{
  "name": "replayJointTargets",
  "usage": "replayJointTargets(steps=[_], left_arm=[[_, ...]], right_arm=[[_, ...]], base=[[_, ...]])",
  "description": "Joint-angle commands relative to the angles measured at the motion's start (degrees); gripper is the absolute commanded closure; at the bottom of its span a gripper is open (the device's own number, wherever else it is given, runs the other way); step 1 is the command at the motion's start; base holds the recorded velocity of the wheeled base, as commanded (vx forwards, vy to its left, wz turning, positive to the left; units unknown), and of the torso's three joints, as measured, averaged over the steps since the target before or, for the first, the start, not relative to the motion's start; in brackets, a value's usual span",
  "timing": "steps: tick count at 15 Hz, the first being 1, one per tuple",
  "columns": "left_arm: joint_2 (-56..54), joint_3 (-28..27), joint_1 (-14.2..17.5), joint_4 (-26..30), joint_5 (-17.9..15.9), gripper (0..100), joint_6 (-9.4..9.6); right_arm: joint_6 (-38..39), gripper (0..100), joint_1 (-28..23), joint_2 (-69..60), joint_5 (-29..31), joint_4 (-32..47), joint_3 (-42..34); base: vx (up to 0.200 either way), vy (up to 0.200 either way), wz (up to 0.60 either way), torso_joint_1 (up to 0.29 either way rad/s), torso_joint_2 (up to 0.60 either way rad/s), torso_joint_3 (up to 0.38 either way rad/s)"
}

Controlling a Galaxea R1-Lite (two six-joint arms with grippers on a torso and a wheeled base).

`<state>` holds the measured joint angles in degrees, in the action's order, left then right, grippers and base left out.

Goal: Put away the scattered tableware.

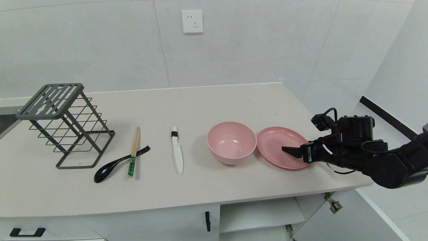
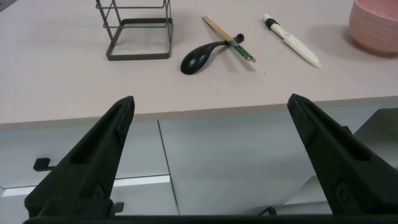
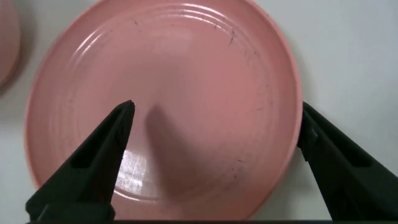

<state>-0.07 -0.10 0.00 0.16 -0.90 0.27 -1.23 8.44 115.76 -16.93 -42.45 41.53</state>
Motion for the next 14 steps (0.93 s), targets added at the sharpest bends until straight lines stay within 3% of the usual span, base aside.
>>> replayJointTargets(steps=[1, 8, 11, 14], left_arm=[[0.1, 0.0, 0.0, 0.0, 0.0, 0, 0.0], [0.1, 0.0, 0.0, -0.2, 0.1, 0, -0.36], [0.1, 0.0, 0.0, -0.2, 0.0, 0, -0.44], [0.1, 0.0, 0.0, -0.2, 0.0, 0, -0.36]], right_arm=[[0.0, 100, 0.3, 0.3, 0.3, 0.3, 0.0], [-0.4, 100, -1.3, 0.5, 4.2, -3.9, -2.2], [-5.5, 100, -1.8, 0.0, 4.6, -11.6, -5.8], [-5.2, 100, -1.4, -5.3, 4.8, -19.4, -10.9]], base=[[0.0, 0.0, 0.0, 0.0, 0.0, 0.0], [0.0, 0.0, 0.0, 0.0, 0.0, 0.0], [0.0, 0.0, 0.0, 0.0, 0.0, 0.0], [0.0, 0.0, 0.0, 0.0, 0.0, 0.0]])
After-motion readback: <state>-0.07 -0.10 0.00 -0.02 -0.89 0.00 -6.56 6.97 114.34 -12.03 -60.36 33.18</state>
